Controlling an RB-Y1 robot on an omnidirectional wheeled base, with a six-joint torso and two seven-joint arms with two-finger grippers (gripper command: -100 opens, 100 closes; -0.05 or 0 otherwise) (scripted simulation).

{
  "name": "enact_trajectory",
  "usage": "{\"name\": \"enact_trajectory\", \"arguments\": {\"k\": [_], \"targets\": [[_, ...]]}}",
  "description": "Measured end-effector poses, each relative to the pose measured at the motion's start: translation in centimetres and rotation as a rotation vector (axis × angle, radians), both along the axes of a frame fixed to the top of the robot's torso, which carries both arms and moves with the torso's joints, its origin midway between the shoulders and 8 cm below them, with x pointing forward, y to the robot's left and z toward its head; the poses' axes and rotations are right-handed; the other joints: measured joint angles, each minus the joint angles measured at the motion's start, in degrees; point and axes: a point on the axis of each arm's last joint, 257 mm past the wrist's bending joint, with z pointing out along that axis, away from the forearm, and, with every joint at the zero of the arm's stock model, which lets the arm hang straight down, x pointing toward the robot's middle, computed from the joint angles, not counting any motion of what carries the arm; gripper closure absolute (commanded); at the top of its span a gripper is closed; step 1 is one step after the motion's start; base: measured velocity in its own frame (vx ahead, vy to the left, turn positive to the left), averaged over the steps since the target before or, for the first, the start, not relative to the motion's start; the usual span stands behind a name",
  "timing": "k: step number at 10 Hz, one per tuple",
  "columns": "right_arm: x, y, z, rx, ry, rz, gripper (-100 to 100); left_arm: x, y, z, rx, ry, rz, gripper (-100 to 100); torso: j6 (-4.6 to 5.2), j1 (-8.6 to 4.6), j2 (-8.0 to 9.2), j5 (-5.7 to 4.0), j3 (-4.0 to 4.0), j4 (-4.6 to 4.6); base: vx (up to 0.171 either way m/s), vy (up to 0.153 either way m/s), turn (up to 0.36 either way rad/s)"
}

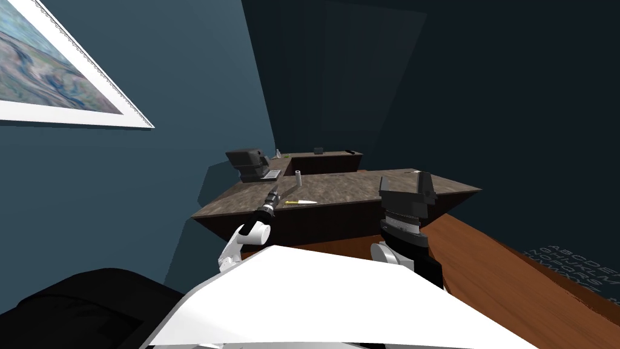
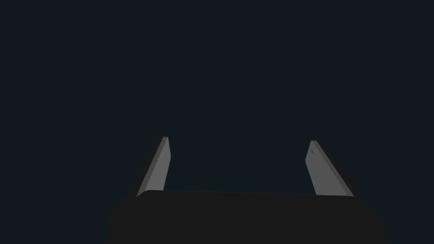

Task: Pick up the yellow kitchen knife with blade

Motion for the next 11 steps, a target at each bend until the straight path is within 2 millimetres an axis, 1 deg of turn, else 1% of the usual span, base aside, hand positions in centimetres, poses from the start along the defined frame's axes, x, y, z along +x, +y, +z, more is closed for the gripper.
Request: {"name": "enact_trajectory", "arguments": {"k": [2, 3, 5, 8, 11], "targets": [[0.0, 0.0, 0.0, 0.000, 0.000, 0.000, 0, 0.1, -0.1, -1.3, -0.007, 0.050, 0.004, -100, 0.00, 0.08, 0.02, 0.02, 0.01, 0.00, 0.034, -0.056, 0.013], [0.0, 0.0, 0.0, 0.000, 0.000, 0.000, 0, 0.2, 0.2, -2.1, -0.011, 0.079, 0.007, -100, 0.00, 0.08, 0.02, 0.02, 0.01, 0.01, 0.028, -0.049, 0.013], [0.0, 0.0, 0.0, 0.000, 0.000, 0.000, 0, 0.2, 0.3, -3.4, -0.020, 0.124, 0.010, -100, 0.00, 0.10, 0.06, 0.03, 0.04, 0.01, 0.026, -0.049, 0.014], [0.0, 0.0, 0.0, 0.000, 0.000, 0.000, 0, 0.2, 0.2, -5.1, -0.030, 0.191, 0.014, -100, 0.00, 0.10, 0.02, 0.02, 0.01, 0.00, 0.039, -0.056, 0.014], [0.0, 0.0, 0.0, 0.000, 0.000, 0.000, 0, 0.0, 0.0, -7.2, -0.044, 0.263, 0.016, -100, 0.00, 0.08, 0.06, 0.02, 0.03, 0.01, 0.025, -0.053, 0.014]]}}
